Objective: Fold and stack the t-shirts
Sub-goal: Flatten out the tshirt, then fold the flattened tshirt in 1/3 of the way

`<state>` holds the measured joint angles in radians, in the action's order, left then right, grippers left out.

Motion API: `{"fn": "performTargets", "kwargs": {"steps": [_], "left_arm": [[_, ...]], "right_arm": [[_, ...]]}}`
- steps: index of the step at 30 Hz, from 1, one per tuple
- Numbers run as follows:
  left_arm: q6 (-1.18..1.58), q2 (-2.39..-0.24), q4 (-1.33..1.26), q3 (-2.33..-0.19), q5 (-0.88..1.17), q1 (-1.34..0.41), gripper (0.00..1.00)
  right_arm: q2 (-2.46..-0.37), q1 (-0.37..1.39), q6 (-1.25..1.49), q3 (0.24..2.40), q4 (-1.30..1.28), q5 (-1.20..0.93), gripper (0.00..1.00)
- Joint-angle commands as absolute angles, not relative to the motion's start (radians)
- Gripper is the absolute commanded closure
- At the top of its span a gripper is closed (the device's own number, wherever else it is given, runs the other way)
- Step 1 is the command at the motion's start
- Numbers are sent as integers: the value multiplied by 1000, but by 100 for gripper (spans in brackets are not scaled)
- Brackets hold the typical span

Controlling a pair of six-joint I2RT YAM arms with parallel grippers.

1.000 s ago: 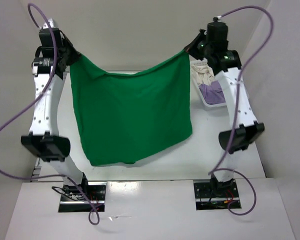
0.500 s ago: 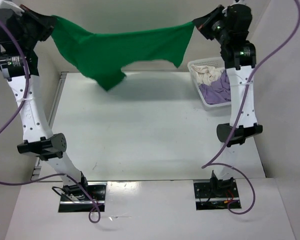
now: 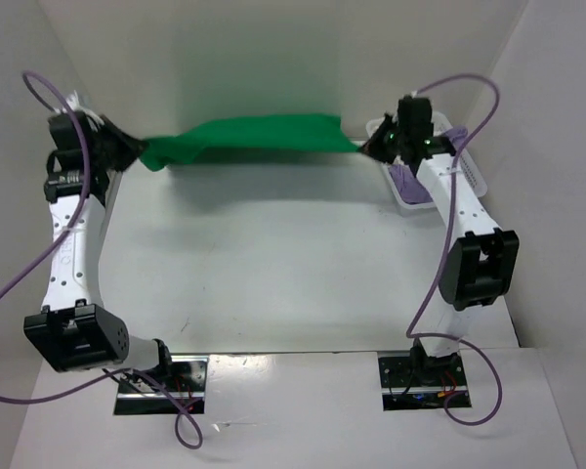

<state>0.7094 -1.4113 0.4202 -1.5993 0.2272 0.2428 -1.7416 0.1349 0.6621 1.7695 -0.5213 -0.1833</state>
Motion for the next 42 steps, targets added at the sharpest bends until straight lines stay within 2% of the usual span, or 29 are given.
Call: {"fn": "performTargets", "kwargs": {"steps": [1,7,12,18,23,27,33,42], "left_arm": [[680,-1292,371,-1389,218,245,97],[646,-1178,417,-1093,202,245,97],[646,-1106,480,-959,242,245,97],[614,-1023,635,-896,255,204,98],[604,-1000,727,-896,255,190,93],[604,-1020,746,-917,232,190,90],[624,-1063,681,-917,164,190,90],[624,-1307,526,-1023,138,190,90]], "right_arm": [[-1663,133,627,1587,-456,-158,100],[-1612,133,627,1283,-445,-126,100],[-1552,133,637,1086,-466,-126,100],[-1433,133,646,968,-543,-136,100],[-1345,133,646,907,-571,-137,100],[-1377,133,637,952,-560,-137,100],[-1548,133,627,1095,-518,-114,100],[-1781,133,618,1304,-509,-91,100]]}}
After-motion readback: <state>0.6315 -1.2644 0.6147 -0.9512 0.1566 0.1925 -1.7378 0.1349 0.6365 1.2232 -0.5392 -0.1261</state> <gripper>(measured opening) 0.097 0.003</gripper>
